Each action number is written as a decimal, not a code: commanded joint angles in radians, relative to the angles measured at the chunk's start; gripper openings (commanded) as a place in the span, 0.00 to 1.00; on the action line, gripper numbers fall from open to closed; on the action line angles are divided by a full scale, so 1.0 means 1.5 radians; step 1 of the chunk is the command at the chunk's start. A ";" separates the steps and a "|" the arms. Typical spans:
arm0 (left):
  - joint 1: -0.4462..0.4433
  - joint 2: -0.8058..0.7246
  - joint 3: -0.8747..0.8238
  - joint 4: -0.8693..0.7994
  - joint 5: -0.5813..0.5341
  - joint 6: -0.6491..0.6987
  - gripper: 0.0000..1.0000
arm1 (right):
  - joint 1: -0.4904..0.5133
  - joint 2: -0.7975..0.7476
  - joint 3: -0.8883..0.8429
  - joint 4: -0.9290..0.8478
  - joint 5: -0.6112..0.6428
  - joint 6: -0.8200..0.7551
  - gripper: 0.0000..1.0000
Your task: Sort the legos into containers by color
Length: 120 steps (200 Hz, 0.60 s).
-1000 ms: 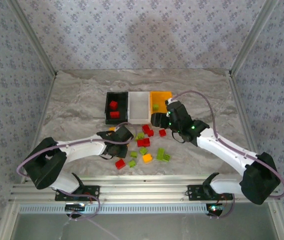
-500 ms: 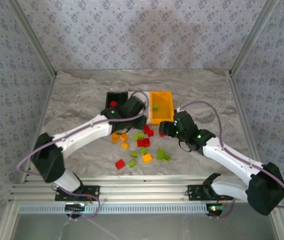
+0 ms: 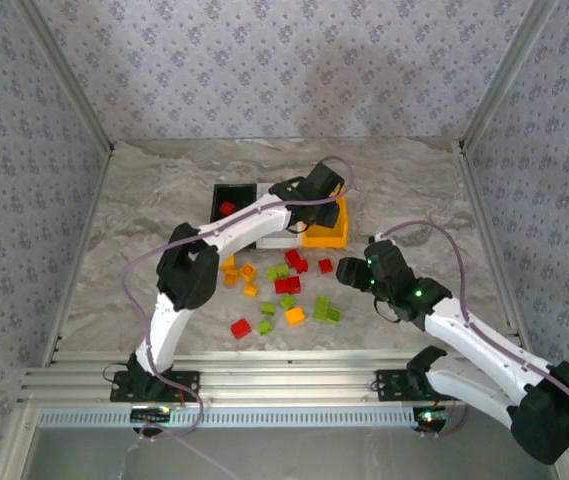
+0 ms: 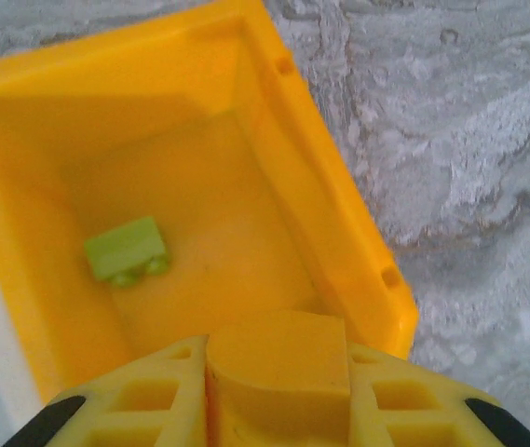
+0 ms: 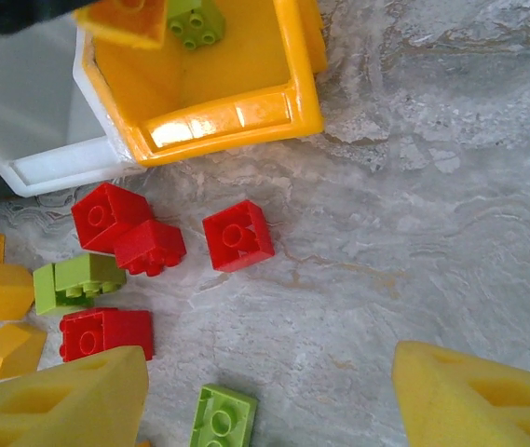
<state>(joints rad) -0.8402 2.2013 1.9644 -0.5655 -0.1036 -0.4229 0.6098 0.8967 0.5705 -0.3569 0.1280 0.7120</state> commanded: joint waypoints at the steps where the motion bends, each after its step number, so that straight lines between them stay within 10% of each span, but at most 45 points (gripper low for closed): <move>1: 0.006 0.001 0.055 -0.037 0.004 -0.003 0.23 | -0.005 -0.030 -0.010 -0.040 0.014 0.015 0.72; 60: 0.062 -0.183 -0.192 0.069 -0.088 -0.052 0.24 | -0.016 -0.038 -0.012 -0.038 0.005 0.012 0.72; 120: 0.121 -0.154 -0.238 0.101 -0.010 -0.081 0.25 | -0.033 -0.030 0.000 -0.042 -0.007 0.003 0.73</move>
<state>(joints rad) -0.6357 1.9205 1.5787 -0.4397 -0.1673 -0.5224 0.5716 0.8471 0.5671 -0.3939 0.1230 0.7181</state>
